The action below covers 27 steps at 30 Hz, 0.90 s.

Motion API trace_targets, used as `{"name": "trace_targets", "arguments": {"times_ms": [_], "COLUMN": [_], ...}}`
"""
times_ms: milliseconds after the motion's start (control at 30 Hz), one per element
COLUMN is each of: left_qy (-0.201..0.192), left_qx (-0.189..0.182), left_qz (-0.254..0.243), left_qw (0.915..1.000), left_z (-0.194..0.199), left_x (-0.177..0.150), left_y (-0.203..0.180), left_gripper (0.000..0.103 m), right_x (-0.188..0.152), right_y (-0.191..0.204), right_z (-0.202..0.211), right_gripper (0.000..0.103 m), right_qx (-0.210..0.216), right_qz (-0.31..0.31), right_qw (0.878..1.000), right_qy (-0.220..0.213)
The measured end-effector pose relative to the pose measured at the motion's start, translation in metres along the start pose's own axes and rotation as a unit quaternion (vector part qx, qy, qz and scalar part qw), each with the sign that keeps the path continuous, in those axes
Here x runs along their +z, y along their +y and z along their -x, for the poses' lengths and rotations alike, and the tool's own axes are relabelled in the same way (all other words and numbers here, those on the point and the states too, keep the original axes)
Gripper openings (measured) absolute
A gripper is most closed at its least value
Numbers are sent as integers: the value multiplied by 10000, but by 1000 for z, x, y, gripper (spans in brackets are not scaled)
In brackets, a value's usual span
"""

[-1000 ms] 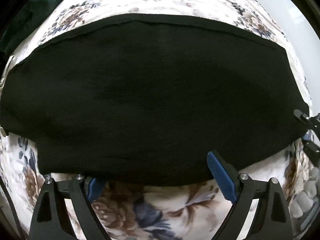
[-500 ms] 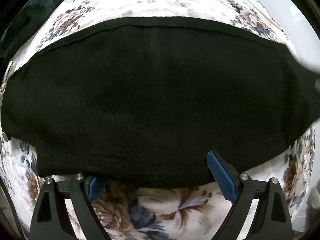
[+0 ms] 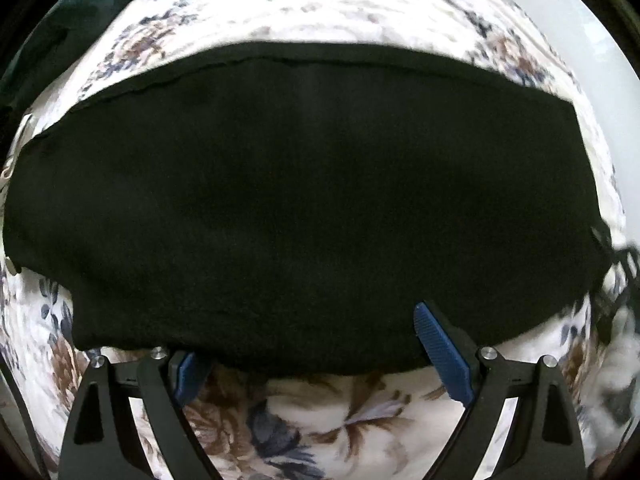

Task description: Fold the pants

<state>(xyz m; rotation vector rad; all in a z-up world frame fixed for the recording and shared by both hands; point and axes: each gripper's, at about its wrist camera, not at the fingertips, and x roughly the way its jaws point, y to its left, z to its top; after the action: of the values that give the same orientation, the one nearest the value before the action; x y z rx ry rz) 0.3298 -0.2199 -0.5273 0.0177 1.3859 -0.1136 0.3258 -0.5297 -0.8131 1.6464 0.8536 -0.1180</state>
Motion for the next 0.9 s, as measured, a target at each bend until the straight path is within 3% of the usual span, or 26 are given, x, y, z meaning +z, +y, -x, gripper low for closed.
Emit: {"name": "trace_targets", "arguments": {"times_ms": [33, 133, 200, 267, 367, 533, 600, 700, 800, 900], "left_qy": [-62, -397, -560, -278, -129, 440, 497, 180, -406, -576], "left_qx": [25, 268, 241, 258, 163, 286, 301, 167, 236, 245], "left_qz": [31, -12, -28, 28, 291, 414, 448, 424, -45, -402], "left_qw": [10000, 9989, 9981, 9993, 9994, 9978, 9973, 9988, 9989, 9972], "left_z": [3, 15, 17, 13, 20, 5, 1, 11, 24, 14], "left_x": [1, 7, 14, 26, 8, -56, -67, -54, -14, 20], "left_y": [-2, -12, -13, -15, -2, 10, 9, 0, -24, -39], "left_gripper": [93, 93, 99, 99, 99, 99, 99, 99, 99, 99], "right_x": [-3, -11, -18, -15, -13, -12, -20, -27, -26, -23], "right_y": [-8, -5, 3, 14, 30, 42, 38, 34, 32, 29], "right_z": [3, -1, -14, -28, -36, -47, -44, -39, -46, -51], "right_gripper": [25, 33, 46, 62, 82, 82, 82, 82, 84, 86], "right_qx": [298, 398, 324, 263, 315, 190, 210, 217, 188, 336], "right_qz": [-109, 100, 239, 322, 299, 349, 292, 233, 178, 61], "right_qw": [9995, 9991, 9989, 9987, 9986, 9982, 9984, 9983, 9984, 9986], "right_qy": [0, 101, 254, 289, 309, 439, 439, 487, 506, 408]}}
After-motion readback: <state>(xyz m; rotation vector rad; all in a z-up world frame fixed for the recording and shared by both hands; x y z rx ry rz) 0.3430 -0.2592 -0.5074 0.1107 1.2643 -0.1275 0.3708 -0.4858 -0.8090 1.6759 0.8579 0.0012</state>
